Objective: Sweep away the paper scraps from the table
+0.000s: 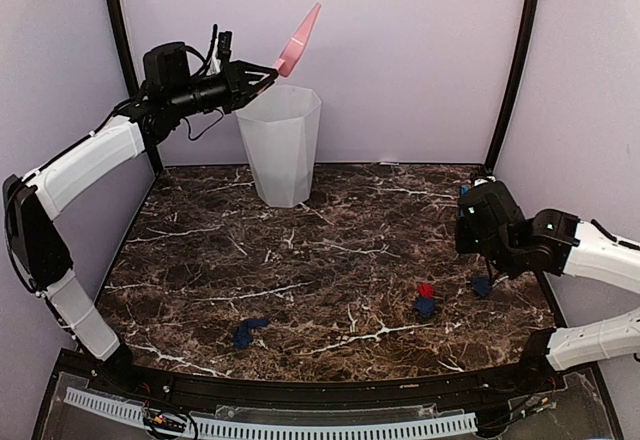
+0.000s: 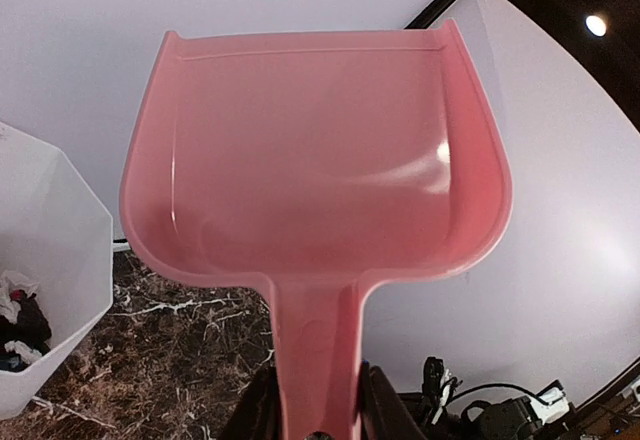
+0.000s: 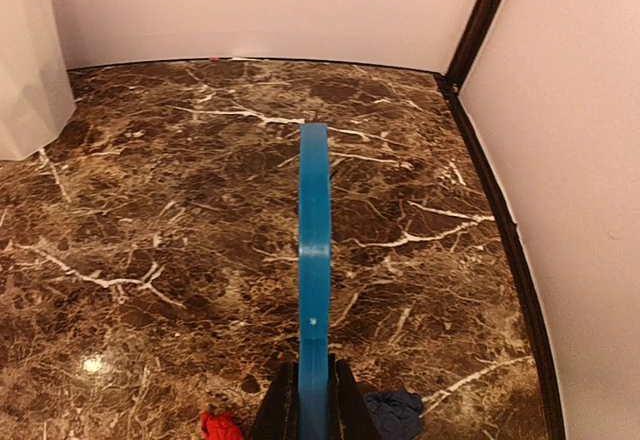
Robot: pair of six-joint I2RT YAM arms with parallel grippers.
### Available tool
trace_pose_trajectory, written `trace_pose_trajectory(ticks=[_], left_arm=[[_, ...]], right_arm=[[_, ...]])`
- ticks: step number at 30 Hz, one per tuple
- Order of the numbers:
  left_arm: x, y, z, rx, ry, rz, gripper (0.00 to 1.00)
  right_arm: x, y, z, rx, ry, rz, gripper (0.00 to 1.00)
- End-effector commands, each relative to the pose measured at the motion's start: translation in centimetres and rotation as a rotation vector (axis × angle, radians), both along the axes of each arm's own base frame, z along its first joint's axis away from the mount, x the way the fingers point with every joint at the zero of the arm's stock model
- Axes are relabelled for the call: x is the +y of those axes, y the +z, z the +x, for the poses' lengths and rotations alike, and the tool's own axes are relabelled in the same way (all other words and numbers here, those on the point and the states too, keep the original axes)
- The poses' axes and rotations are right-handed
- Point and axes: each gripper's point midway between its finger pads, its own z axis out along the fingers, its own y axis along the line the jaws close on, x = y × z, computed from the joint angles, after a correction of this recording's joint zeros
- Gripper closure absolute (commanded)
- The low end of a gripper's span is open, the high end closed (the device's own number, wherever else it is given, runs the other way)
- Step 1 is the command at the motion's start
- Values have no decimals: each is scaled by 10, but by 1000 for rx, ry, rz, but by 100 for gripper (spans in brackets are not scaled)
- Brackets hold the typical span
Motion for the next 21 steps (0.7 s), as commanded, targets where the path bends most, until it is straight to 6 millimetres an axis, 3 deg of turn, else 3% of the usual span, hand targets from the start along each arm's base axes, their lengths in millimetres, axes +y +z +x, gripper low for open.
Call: trace_pose_trajectory(ticks=[1,6,9,13,21], left_arm=[[-4,12,-35,-163,41,137,100],[-25,2,-68,-250,11,215,100],[-35,-15,-84,-263,-27,249,100],[-33,-35,-90,-240,-22,259,100],[-31,-60,-97,-210,-21,301,100]], right_arm=[[-37,8,-3,-11,-208,-88,100],[-58,2,-9,12,-342,-157,100],[-74,-2,-16,23,-451,-200,100],[-88,-5,-23,47,-575,-284,100],[-91,-46,-22,202,-648,-290,100]])
